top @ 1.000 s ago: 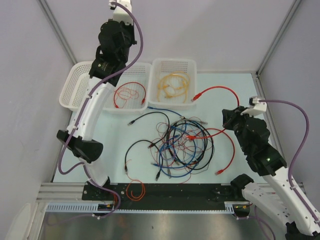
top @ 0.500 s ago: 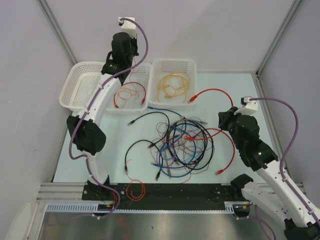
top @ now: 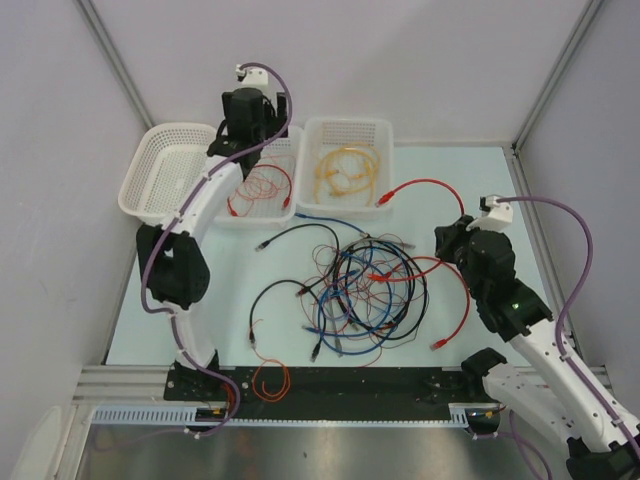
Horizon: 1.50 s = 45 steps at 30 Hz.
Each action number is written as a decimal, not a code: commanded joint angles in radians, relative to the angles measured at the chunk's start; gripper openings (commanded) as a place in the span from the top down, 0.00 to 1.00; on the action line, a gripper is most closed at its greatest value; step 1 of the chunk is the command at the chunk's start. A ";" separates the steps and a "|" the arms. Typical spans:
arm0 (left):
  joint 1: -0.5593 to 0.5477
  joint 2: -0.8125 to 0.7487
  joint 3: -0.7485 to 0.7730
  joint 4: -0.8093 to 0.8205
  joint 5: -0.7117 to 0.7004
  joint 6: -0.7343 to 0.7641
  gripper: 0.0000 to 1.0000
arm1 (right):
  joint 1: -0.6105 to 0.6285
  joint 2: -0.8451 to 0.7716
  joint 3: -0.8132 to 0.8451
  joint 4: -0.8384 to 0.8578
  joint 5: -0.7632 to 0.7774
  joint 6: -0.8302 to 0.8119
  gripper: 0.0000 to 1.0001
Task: Untangle the cables
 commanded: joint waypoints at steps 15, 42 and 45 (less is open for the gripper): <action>-0.408 -0.726 -0.667 0.236 0.474 -0.164 0.00 | 0.027 -0.002 -0.028 0.073 -0.258 0.056 1.00; -0.468 -0.828 -0.735 0.253 0.802 -0.107 0.01 | 0.136 -0.069 0.005 -0.091 -0.389 0.038 1.00; -0.470 -0.814 -0.758 0.298 0.883 -0.146 0.00 | 0.159 -0.057 0.005 -0.079 -0.387 0.036 1.00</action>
